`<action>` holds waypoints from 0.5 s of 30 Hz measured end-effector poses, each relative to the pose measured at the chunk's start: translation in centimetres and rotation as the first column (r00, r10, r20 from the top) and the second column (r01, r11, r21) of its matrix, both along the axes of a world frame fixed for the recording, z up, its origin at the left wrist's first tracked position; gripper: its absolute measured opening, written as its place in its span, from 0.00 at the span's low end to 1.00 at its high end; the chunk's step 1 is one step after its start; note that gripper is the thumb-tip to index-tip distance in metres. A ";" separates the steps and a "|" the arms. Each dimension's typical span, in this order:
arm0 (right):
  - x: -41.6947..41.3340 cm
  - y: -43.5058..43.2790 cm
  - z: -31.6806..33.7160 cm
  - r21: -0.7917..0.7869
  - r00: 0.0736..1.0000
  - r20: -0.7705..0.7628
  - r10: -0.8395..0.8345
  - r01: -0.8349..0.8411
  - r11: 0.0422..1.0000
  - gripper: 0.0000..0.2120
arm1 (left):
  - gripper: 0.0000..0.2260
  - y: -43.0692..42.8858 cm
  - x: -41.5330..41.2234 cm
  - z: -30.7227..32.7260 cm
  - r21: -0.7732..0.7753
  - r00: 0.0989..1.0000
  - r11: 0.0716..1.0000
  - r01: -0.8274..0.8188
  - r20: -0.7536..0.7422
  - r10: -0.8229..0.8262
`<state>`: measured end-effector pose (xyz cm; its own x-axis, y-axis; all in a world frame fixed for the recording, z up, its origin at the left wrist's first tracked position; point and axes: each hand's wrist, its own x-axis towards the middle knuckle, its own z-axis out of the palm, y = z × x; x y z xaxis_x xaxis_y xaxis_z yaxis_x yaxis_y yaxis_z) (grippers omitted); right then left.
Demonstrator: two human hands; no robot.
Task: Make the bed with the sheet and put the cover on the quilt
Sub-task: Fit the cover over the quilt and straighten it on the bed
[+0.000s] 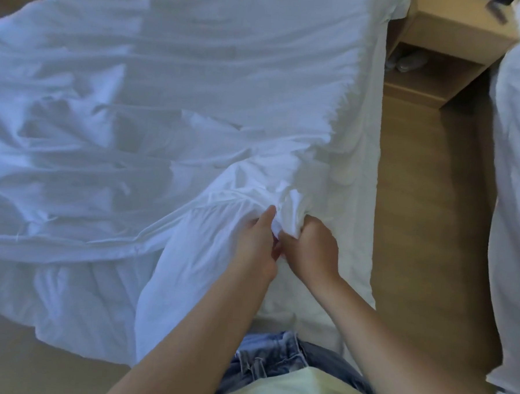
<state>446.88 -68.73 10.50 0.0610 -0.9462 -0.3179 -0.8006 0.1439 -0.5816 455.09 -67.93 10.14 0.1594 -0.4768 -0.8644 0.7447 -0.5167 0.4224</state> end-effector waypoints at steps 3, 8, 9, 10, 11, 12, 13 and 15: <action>0.1 0.1 -0.3 -0.080 0.965 -0.237 0.110 -0.133 0.988 0.16 | 0.19 -0.8 0.0 0.4 -0.013 0.996 0.998 0.057 -0.070 -0.058; 0.6 0.6 0.5 -0.131 0.968 -0.229 0.104 -0.136 0.982 0.21 | 0.22 -0.5 -0.6 0.9 -0.040 0.891 0.904 0.426 0.188 -0.412; 0.4 1.1 0.4 -0.140 0.979 -0.155 0.133 -0.155 0.978 0.19 | 0.19 -0.5 -0.5 1.0 -0.018 0.860 0.888 0.460 0.255 -0.441; 0.2 1.7 0.3 -0.137 0.980 -0.070 0.187 -0.195 0.971 0.20 | 0.19 -0.8 -0.3 1.0 0.003 0.839 0.877 0.480 0.289 -0.460; -0.3 2.3 0.0 -0.111 0.969 0.042 0.244 -0.239 0.965 0.25 | 0.20 -1.1 0.1 1.1 0.022 0.821 0.864 0.503 0.299 -0.486; -0.9 3.0 0.0 -0.058 0.943 0.189 0.274 -0.267 0.962 0.31 | 0.19 -1.5 0.5 0.9 0.037 0.809 0.852 0.523 0.292 -0.510; -1.5 3.5 0.0 0.002 0.900 0.343 0.269 -0.287 0.958 0.35 | 0.15 -1.8 0.9 0.7 0.040 0.809 0.849 0.526 0.285 -0.514; -2.7 4.1 -0.3 0.078 0.824 0.547 0.148 -0.226 0.971 0.29 | 0.05 -2.2 1.1 0.6 0.047 0.794 0.843 0.535 0.314 -0.521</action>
